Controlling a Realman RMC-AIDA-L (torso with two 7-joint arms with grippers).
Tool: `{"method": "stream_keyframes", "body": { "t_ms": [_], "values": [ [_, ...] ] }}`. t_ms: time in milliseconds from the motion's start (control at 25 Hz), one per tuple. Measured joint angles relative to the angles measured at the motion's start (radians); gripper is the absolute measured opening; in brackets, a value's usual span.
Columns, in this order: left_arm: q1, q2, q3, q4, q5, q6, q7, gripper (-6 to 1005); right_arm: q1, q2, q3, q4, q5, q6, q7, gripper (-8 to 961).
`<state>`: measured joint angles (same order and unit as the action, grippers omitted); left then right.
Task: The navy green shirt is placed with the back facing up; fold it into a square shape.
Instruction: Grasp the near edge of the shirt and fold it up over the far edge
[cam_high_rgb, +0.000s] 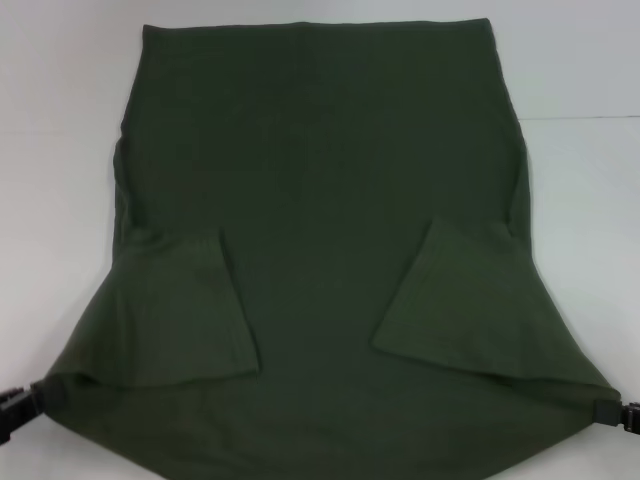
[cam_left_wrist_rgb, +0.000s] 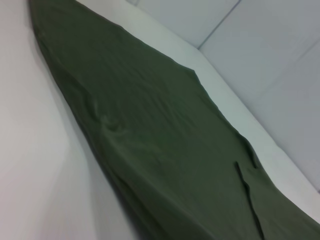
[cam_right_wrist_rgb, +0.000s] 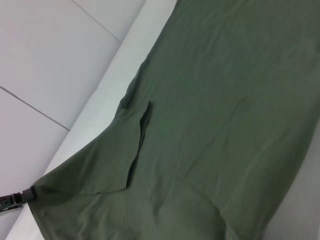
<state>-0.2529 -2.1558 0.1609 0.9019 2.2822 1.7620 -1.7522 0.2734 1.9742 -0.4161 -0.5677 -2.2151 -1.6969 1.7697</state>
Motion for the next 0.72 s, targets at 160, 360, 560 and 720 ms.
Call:
{"method": "stream_keyframes", "body": {
  "t_ms": [160,360,560,720],
  "values": [
    [0.018,-0.004,0.000,0.001,0.018,0.027,0.004,69,-0.017,-0.007,0.000,-0.001,-0.001,-0.017,-0.012,43],
    [0.035,-0.009,-0.004,0.001,0.023,0.053,0.015,69,-0.034,-0.015,-0.001,-0.002,-0.003,-0.034,-0.019,43],
    [0.046,-0.011,-0.009,-0.005,0.023,0.061,0.029,70,-0.054,-0.018,0.002,-0.002,-0.003,-0.059,-0.024,44],
    [0.042,-0.012,-0.011,-0.007,0.023,0.061,0.034,70,-0.050,-0.019,0.013,-0.002,0.001,-0.070,-0.025,44]
  ]
}}
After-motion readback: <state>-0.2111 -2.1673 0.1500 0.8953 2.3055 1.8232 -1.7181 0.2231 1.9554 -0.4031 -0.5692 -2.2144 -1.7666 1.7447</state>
